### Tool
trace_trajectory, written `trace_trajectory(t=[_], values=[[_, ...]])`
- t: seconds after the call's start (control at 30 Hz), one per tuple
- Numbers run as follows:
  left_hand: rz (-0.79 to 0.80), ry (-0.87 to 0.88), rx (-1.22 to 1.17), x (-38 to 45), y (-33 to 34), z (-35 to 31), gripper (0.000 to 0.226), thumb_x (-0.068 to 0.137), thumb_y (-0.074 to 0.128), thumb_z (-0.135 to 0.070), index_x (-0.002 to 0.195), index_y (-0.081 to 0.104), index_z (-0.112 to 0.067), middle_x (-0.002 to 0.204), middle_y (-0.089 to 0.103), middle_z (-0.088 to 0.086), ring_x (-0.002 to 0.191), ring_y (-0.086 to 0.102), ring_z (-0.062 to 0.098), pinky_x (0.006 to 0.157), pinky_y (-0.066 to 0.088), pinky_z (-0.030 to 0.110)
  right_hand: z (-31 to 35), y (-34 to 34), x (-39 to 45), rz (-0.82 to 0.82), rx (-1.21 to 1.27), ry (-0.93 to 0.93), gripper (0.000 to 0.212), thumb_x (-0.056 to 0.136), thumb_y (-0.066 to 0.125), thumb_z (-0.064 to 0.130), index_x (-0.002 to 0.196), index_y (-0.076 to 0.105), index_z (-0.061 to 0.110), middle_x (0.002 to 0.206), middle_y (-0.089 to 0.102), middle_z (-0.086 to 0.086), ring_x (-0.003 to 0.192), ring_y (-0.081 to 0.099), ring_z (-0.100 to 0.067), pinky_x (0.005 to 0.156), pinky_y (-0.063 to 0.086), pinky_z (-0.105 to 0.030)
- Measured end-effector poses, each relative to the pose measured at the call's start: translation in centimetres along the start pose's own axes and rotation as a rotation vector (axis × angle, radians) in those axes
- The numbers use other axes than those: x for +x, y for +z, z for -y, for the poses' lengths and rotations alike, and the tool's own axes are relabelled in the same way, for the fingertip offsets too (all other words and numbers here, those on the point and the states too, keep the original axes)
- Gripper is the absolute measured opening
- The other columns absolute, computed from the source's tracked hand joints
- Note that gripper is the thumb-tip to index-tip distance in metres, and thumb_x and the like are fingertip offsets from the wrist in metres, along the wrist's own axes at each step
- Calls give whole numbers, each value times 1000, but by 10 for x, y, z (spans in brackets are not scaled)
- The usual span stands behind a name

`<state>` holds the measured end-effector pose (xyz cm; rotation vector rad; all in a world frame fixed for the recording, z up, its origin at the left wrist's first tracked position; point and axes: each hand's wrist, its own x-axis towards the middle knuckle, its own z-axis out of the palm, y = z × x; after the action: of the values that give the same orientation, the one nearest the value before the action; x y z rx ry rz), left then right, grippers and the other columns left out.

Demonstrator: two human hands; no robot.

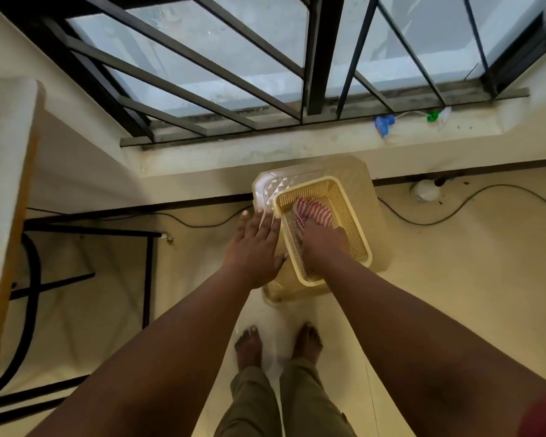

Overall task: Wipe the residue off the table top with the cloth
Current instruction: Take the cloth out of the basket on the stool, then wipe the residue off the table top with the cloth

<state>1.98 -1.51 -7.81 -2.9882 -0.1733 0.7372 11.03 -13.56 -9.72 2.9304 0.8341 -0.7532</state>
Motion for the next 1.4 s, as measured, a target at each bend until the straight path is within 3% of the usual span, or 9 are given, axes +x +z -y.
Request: trace_trajectory(t=[0.13,0.27,0.4,0.57,0.73,0.97,1.1,1.27,1.4], values=[[-39,12,40,-24,-14,4,75,98,18,-56,150,-11,-11,160,-9,11,145,-17,26,109,-22,45,-3,-23,-11,181,184,133,30,88,52,22,117,52,13,106,63,-8,96,60,-28,88,46,-41],[-81,60,83,-50,-32,8,75,98,19,-55,149,-13,-12,159,-12,12,144,-20,27,111,-21,45,2,-51,-26,131,217,103,34,90,51,24,120,54,10,104,63,-10,94,60,-27,78,48,-35],[-111,124,129,-84,-49,19,74,99,21,-54,150,-11,-13,159,-11,12,144,-20,27,110,-23,44,19,-83,-45,75,118,64,23,93,49,21,109,61,11,104,65,-10,92,61,-26,70,45,-31],[-189,54,92,-144,-73,43,72,99,25,-52,151,-7,-15,160,-7,9,144,-18,24,111,-22,43,62,-119,-85,102,-60,8,25,90,53,24,109,61,11,104,64,-8,93,61,-24,79,51,-34],[-276,-16,99,-230,-77,87,72,99,30,-49,151,-2,-13,160,0,13,146,-10,28,113,-18,43,142,-140,-142,176,-195,-157,28,82,59,35,98,65,13,91,64,-4,78,57,-17,66,44,-28],[-382,-325,-46,-387,-37,167,75,97,28,-55,152,3,-11,160,6,13,147,-2,29,116,-9,45,270,-143,-251,210,-19,-439,27,93,49,39,92,67,18,86,64,-3,77,59,-13,73,51,-29],[-326,-657,-193,-481,15,220,71,98,23,-55,153,2,-15,161,5,8,147,-1,26,117,-7,43,334,-125,-314,45,60,-654,23,93,45,38,87,63,25,80,64,2,73,60,-16,69,51,-33],[-209,-913,-327,-557,91,239,61,102,19,-45,153,7,-14,160,8,9,147,1,27,118,-3,44,394,-52,-378,-98,-197,-959,33,92,46,24,124,40,30,85,66,-1,72,63,-21,63,51,-34],[-214,-955,-399,-579,121,235,56,103,21,-38,153,10,-16,160,9,9,147,1,26,117,-5,43,399,26,-396,-52,-509,-1195,40,88,47,32,128,50,27,114,63,-2,104,58,-29,92,46,-41]])
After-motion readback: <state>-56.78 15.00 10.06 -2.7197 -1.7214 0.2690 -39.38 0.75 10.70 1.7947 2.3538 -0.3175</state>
